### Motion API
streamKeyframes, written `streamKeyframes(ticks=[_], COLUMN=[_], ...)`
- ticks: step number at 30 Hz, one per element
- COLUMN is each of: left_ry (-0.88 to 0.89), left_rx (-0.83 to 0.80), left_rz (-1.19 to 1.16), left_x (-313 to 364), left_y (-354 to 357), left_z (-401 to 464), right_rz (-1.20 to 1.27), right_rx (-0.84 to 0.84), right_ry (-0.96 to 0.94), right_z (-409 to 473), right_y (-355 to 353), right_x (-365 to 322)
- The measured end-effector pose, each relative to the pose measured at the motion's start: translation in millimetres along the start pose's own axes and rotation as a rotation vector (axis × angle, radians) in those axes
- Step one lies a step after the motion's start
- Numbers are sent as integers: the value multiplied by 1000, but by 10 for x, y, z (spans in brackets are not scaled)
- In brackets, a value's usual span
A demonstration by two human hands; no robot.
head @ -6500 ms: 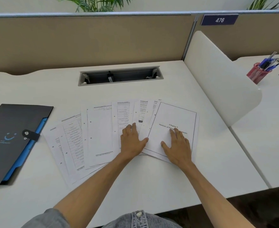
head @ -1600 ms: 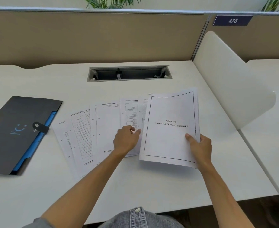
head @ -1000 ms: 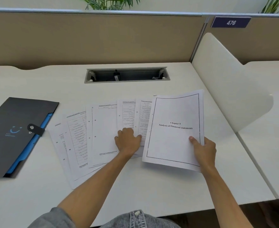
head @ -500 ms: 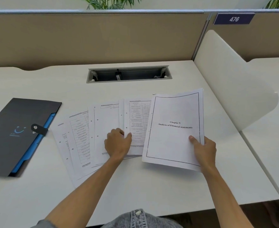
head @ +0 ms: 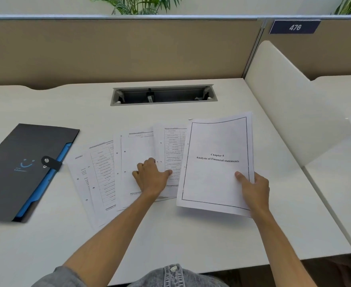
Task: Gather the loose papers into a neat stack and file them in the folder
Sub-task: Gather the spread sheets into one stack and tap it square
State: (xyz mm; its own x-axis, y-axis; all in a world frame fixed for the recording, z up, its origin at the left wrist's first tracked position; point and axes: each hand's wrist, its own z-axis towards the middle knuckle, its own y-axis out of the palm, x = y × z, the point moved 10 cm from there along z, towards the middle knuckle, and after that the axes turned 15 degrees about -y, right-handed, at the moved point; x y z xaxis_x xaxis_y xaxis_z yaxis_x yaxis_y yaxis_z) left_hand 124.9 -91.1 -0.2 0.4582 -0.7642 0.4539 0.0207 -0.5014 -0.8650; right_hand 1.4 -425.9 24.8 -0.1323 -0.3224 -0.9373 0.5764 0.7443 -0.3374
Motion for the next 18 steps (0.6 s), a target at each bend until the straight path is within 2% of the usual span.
streamKeyframes(ticks=[5, 9, 13, 18], left_ry=[50, 82, 135, 168], left_rx=[-207, -381, -496, -623], left_rz=[-326, -422, -661, -836], left_x=[73, 125, 211, 283], left_y=[86, 174, 47, -154], left_z=[-82, -131, -234, -371], right_rz=[24, 80, 181, 243], right_rx=[-28, -70, -85, -84], right_ry=[-3, 32, 78, 88], right_z=[7, 19, 27, 85], right_y=[63, 192, 294, 375], right_x=[11, 37, 9, -140])
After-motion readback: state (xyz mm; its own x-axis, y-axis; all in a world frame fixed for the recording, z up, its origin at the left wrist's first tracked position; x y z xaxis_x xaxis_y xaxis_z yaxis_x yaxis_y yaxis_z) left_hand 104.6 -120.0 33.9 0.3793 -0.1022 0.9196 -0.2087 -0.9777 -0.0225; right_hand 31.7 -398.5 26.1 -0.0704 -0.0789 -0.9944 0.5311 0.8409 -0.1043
